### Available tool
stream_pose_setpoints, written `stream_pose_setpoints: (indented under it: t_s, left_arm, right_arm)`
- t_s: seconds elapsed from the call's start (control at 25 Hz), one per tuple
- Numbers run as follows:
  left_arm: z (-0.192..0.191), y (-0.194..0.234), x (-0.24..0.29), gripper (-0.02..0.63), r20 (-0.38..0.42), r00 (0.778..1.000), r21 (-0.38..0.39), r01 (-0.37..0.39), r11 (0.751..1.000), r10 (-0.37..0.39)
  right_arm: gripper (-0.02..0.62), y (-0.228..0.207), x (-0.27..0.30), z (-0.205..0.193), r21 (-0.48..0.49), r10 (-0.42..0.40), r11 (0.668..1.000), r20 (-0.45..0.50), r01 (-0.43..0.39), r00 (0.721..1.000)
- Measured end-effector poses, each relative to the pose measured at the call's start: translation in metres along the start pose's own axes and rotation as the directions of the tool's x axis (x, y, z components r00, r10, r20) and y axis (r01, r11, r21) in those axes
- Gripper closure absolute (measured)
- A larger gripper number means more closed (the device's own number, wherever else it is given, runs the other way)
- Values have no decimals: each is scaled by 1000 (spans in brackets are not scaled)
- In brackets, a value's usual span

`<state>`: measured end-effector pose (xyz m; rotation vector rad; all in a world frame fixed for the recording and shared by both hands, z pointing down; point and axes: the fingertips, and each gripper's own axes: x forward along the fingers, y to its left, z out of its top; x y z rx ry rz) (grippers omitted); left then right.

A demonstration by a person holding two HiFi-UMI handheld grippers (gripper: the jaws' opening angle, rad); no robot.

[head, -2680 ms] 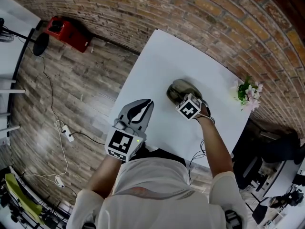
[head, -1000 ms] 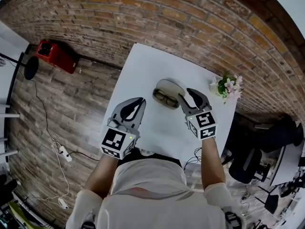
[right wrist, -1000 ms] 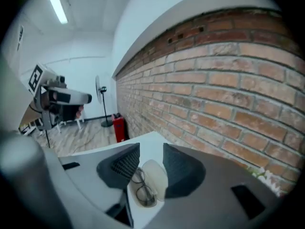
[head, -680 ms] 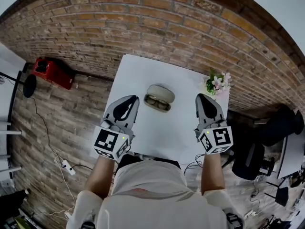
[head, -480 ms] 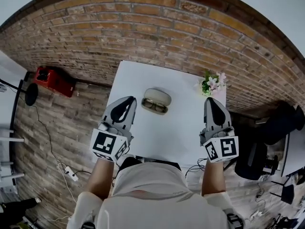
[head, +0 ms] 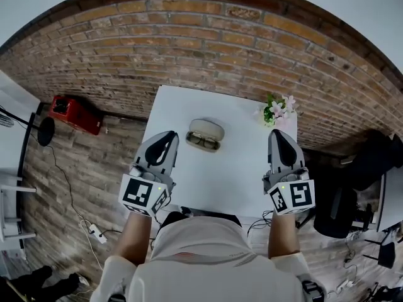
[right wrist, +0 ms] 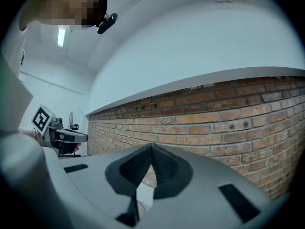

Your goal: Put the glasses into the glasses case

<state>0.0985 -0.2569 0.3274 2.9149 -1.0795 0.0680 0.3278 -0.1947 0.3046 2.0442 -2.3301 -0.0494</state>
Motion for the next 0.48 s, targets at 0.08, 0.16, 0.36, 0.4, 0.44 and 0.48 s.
stream_pose_setpoints:
  t_s: [0.08, 0.16, 0.36, 0.4, 0.44, 0.48]
  left_arm:
    - [-1, -1, -3, 578, 0, 1000, -4, -4, 1000, 4]
    - [-3, -2, -4, 578, -4, 1000, -7, -7, 1000, 7]
    - [-4, -4, -8, 578, -6, 1000, -11, -18, 1000, 18]
    - [-5, -4, -9, 578, -7, 1000, -12, -20, 1000, 20]
    - [-5, -5, -10, 578, -7, 1000, -12, -21, 1000, 21]
    - [-6, -5, -11, 578, -8, 1000, -12, -23, 1000, 23]
  right_arm:
    - [545, 2, 0, -2, -4, 8, 1000, -7, -8, 1000]
    - [545, 4, 1, -3, -7, 17, 1000, -15, -17, 1000]
    - [545, 9, 3, -11, -6, 43, 999, -37, -43, 998]
    - [545, 10, 3, -13, -4, 47, 999, -42, -47, 998]
    - [545, 12, 3, -15, -2, 50, 999, -46, -50, 998]
    - [545, 13, 3, -17, 0, 53, 999, -50, -53, 997]
